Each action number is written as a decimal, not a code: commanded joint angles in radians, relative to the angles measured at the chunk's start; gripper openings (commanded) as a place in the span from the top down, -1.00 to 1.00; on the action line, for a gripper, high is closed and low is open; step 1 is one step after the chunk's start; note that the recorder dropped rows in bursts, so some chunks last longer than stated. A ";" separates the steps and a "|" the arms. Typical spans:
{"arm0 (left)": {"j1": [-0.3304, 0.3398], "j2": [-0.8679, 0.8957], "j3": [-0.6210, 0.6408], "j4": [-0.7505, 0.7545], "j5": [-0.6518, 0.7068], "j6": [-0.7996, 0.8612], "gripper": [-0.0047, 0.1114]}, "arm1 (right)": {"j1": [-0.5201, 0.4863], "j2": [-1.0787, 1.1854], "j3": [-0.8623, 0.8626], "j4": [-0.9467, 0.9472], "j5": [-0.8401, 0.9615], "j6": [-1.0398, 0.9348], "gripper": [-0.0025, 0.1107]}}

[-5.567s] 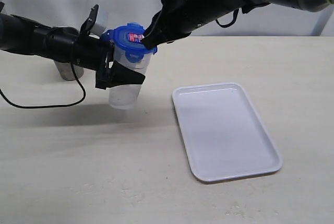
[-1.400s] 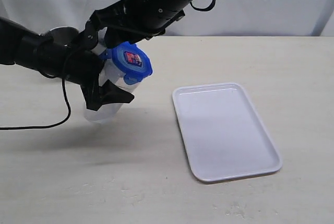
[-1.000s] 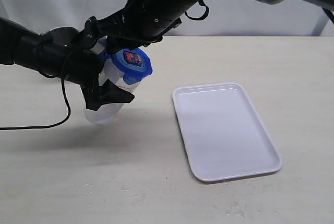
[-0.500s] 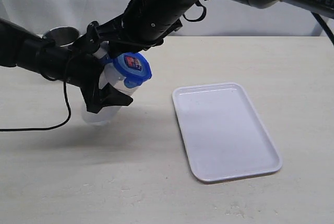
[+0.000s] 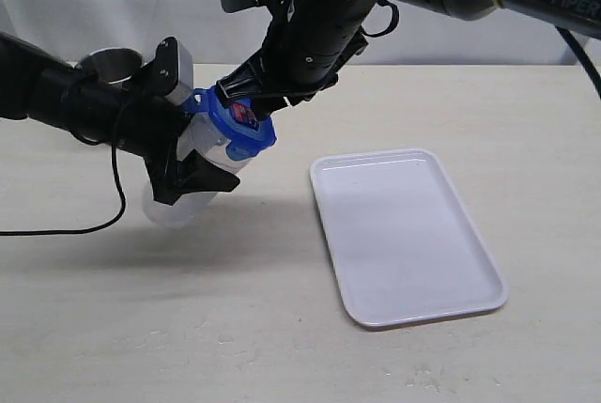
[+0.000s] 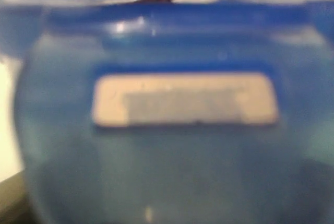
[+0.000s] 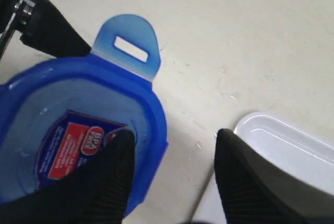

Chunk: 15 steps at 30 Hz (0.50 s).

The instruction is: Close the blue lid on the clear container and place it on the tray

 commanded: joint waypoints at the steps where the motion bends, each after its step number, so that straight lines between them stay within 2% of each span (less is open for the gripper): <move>1: -0.008 -0.020 -0.007 -0.061 0.054 0.031 0.92 | 0.001 -0.006 0.008 0.008 -0.001 0.003 0.13; 8: -0.008 -0.020 -0.007 -0.095 0.080 0.031 0.92 | 0.001 -0.074 0.008 0.046 -0.025 -0.040 0.13; 15: -0.008 0.021 -0.013 -0.218 0.105 0.031 0.92 | 0.001 -0.100 0.008 0.063 0.015 -0.095 0.13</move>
